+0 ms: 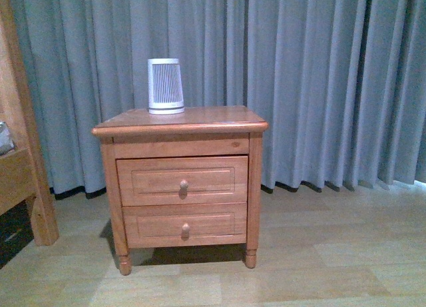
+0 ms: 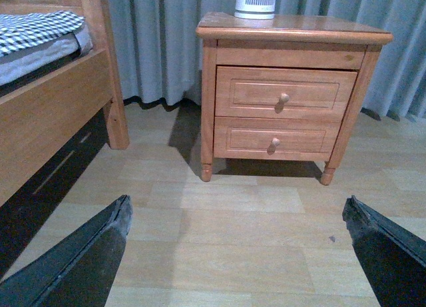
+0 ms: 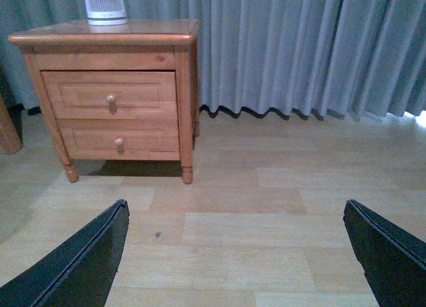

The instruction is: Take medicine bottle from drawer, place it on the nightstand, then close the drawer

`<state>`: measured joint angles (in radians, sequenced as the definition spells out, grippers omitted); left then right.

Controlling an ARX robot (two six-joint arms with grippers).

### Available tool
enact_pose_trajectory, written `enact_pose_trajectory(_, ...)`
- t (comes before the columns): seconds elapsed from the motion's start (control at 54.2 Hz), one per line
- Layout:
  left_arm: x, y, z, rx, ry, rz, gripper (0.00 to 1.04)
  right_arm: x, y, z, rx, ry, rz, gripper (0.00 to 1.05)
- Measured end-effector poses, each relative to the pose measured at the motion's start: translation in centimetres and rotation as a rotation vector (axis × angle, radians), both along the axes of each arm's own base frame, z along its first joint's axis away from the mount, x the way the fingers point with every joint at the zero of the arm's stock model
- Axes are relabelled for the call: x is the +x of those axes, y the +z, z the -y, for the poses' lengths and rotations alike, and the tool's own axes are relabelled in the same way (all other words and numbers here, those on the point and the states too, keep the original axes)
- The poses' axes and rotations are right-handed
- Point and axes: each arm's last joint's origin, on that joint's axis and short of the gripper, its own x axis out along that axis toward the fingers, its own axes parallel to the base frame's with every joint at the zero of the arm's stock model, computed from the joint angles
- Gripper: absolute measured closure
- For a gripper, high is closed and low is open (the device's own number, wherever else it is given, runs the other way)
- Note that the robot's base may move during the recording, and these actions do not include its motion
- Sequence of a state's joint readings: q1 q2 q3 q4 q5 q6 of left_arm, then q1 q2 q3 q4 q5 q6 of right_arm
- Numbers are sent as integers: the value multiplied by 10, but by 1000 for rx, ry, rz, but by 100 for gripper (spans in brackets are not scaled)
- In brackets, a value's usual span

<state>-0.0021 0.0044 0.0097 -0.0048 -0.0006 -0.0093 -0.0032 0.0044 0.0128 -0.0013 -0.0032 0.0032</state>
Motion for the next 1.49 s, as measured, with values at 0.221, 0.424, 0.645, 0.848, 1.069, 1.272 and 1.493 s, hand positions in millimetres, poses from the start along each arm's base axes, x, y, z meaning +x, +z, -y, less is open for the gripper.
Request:
enact_pose_trajectory(0.221,0,0,0,0,0,0,7,0,0,0,0,0,0,7)
enact_pose_trajectory(0.424,0,0,0,0,0,0,7,0,0,0,0,0,0,7)
enact_pose_trajectory(0.645,0,0,0,0,0,0,7,0,0,0,0,0,0,7)
enact_pose_trajectory(0.848,1,2,2,-45,-94,-161,7,0,0,0,0,-1,0,7)
enact_pose_trajectory(1.069,74,94,21,-75,-207,-63,7,0,0,0,0,0,0,7)
enact_pose_trajectory(1.272,205,85,77,-62,-248,-146,7,0,0,0,0,0,0,7)
enact_pose_trajectory(1.493,265,35,130,-63,-222,-241,7,0,0,0,0,-1,0,7)
